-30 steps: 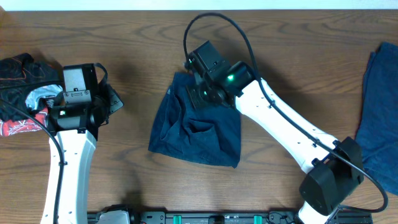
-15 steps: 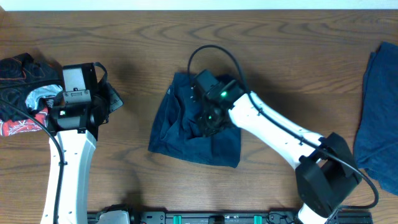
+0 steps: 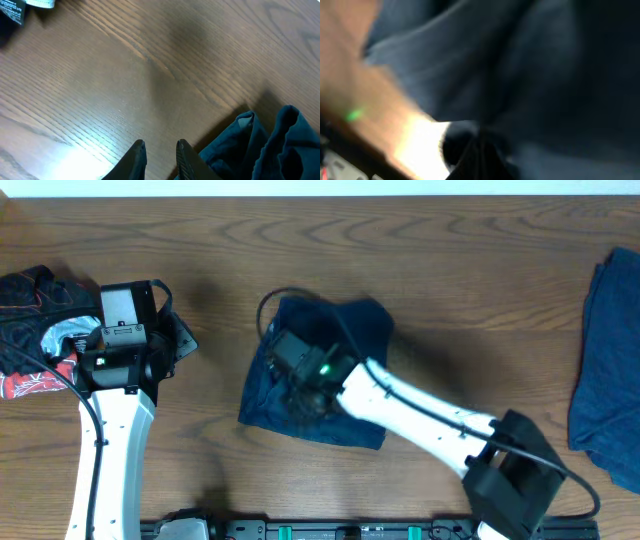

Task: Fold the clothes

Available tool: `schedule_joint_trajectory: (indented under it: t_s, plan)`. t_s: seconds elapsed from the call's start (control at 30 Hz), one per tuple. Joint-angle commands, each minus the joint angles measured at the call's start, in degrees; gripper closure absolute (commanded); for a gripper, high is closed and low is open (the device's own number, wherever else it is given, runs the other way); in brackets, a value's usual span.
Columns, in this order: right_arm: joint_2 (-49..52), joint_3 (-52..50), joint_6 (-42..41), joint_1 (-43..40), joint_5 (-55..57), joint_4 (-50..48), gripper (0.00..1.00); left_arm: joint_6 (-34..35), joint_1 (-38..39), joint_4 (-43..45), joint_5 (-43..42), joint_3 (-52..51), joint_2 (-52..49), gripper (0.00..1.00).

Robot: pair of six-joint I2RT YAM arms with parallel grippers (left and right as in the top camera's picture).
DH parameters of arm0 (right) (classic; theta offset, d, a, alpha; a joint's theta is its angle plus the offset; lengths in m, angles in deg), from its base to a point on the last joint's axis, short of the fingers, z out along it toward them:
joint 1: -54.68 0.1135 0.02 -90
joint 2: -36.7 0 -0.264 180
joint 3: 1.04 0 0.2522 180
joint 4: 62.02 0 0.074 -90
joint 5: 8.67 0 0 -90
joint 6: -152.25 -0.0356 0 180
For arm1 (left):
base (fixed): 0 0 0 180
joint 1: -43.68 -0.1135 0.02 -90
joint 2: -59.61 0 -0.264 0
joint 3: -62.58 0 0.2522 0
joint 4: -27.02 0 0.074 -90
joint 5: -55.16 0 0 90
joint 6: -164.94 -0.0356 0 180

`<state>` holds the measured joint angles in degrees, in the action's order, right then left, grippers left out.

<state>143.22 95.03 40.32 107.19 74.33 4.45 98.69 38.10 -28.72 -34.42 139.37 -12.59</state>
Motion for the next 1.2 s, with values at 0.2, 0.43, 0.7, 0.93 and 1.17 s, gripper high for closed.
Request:
schedule_joint_trajectory:
  t_s: [0.2, 0.43, 0.7, 0.93, 1.17]
  plan:
    - [-0.81, 14.01, 7.39, -9.03, 4.37, 5.14, 0.99, -0.59, -0.31, -0.02, 0.66, 0.11, 0.7, 0.69]
    - [5.68, 10.19, 7.43, -12.5, -1.51, 2.21, 0.99, -0.59, -0.31, -0.39, 0.68, 0.11, 0.5, 0.68]
    - [18.4, 9.86, 7.32, -11.21, -7.21, -3.23, 0.99, -0.59, -0.31, -0.61, 0.68, 0.11, 0.35, 0.67]
    - [26.62, 9.86, 4.87, -10.82, -9.11, -2.05, 0.99, -0.61, -0.31, -1.31, 0.68, 0.11, 0.35, 0.67]
    - [22.64, 10.12, 7.5, -11.19, -7.37, -0.94, 0.99, -0.61, -0.28, -1.75, -2.32, 0.11, 0.35, 0.48]
